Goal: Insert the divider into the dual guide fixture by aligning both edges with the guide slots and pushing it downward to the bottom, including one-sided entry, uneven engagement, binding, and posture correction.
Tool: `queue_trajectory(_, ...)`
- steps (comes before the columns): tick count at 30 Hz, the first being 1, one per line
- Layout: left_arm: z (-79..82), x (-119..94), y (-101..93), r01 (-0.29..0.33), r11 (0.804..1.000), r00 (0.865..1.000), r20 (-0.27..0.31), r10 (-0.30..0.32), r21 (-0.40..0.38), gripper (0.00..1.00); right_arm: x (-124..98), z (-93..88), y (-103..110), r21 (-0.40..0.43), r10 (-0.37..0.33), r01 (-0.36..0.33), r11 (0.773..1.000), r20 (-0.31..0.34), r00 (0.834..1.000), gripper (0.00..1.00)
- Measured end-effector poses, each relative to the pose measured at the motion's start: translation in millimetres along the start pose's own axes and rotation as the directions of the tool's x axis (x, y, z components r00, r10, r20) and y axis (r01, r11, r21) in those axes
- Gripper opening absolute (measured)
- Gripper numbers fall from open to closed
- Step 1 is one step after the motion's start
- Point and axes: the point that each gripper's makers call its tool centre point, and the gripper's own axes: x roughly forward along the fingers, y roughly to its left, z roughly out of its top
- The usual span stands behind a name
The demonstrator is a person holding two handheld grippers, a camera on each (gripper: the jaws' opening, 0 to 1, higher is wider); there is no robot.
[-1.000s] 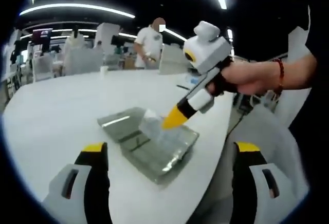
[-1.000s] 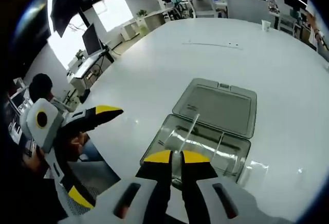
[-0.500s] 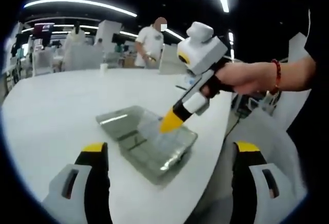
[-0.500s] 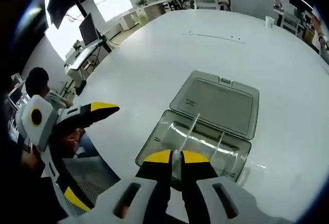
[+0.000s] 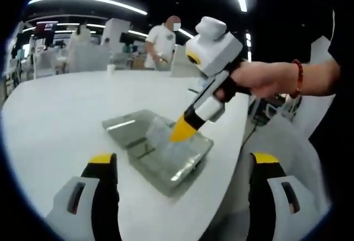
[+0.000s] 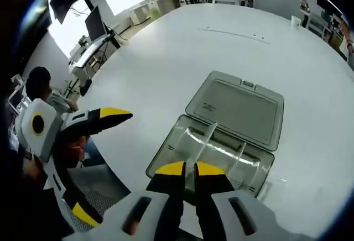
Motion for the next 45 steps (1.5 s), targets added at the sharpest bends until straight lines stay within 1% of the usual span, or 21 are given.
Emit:
queue_trajectory(4, -0.8, 0.1, -0.1, 0.002, 1.000, 1.000, -0.002, -0.002, -0.007, 0.96, -5.9, 4.1, -5.0, 0.028, -0.007, 0.007, 1.000, -0.020, 1.000, 0.01)
queue_trajectory(7, -1.4, 0.7, 0.5, 0.003, 1.000, 1.000, -0.003, -0.003, -0.010, 0.96, -6.6, 3.7, -8.3, 0.027, 0.002, 0.000, 1.000, -0.060, 0.998, 0.01)
queue_trajectory(9, -1.3, 0.9, 0.4, 0.004, 1.000, 1.000, -0.001, -0.004, -0.014, 0.96, -6.2, 5.2, -9.2, 0.028, 0.004, -0.003, 1.000, -0.067, 0.998, 0.01)
queue_trajectory(10, -1.2, 0.8, 0.5, 0.005, 1.000, 1.000, 0.001, -0.005, -0.017, 0.96, -5.8, 1.4, -7.4, 0.025, 0.017, -0.015, 1.000, -0.100, 0.995, 0.01)
queue_trajectory(12, -1.5, 0.7, 1.0, 0.003, 1.000, 1.000, 0.000, -0.003, -0.018, 0.96, -4.5, 3.4, -7.7, 0.021, 0.012, -0.011, 1.000, -0.094, 0.996, 0.01)
queue_trajectory(13, -1.7, 0.7, 1.2, 0.003, 1.000, 1.000, -0.001, -0.003, -0.017, 0.96, -3.2, 1.4, -6.4, 0.021, 0.018, -0.016, 1.000, -0.115, 0.993, 0.01)
queue_trajectory(14, -1.8, 0.8, 1.3, 0.003, 1.000, 1.000, -0.001, -0.003, -0.017, 0.96, -2.9, 0.5, -5.7, 0.023, 0.021, -0.018, 1.000, -0.123, 0.992, 0.01)
queue_trajectory(16, -2.1, 0.9, 1.7, 0.003, 1.000, 1.000, -0.002, -0.003, -0.019, 0.96, -0.9, 2.0, -5.1, 0.018, 0.021, -0.019, 1.000, -0.126, 0.992, 0.01)
queue_trajectory(21, 0.0, 0.5, 1.2, 0.007, 1.000, 1.000, 0.010, -0.007, -0.027, 0.96, 3.1, -0.8, -3.8, 0.012, 0.021, -0.020, 1.000, -0.162, 0.987, 0.01)
queue_trajectory(26, -1.6, 0.2, 1.9, 0.006, 0.999, 1.000, 0.005, -0.006, -0.035, 0.96, 3.3, -3.9, -3.8, 0.010, 0.022, -0.021, 1.000, -0.195, 0.981, 0.01)
queue_trajectory(31, -3.5, 1.1, 0.8, 0.012, 0.999, 1.000, -0.005, -0.013, -0.032, 0.96, -1.1, -1.1, -4.9, 0.027, 0.036, -0.031, 0.999, -0.212, 0.977, 0.01)
queue_trajectory(33, -4.0, 1.3, 0.5, 0.014, 0.999, 1.000, -0.007, -0.015, -0.032, 0.96, -2.0, -2.3, -4.4, 0.038, 0.046, -0.038, 0.999, -0.234, 0.971, 0.01)
queue_trajectory(37, -4.1, 1.3, 1.1, 0.014, 0.999, 1.000, -0.006, -0.014, -0.037, 0.96, -2.6, -1.3, -5.1, 0.027, 0.045, -0.040, 0.999, -0.249, 0.967, 0.01)
queue_trajectory(41, -4.7, 1.5, 1.0, 0.015, 0.999, 1.000, -0.009, -0.016, -0.038, 0.95, 1.5, -3.1, -5.4, 0.032, 0.056, -0.049, 0.998, -0.279, 0.959, 0.01)
queue_trajectory(45, -5.0, 1.2, 1.0, 0.014, 0.999, 1.000, -0.011, -0.015, -0.037, 0.95, 5.2, -4.5, -5.4, 0.022, 0.053, -0.048, 0.999, -0.292, 0.955, 0.01)
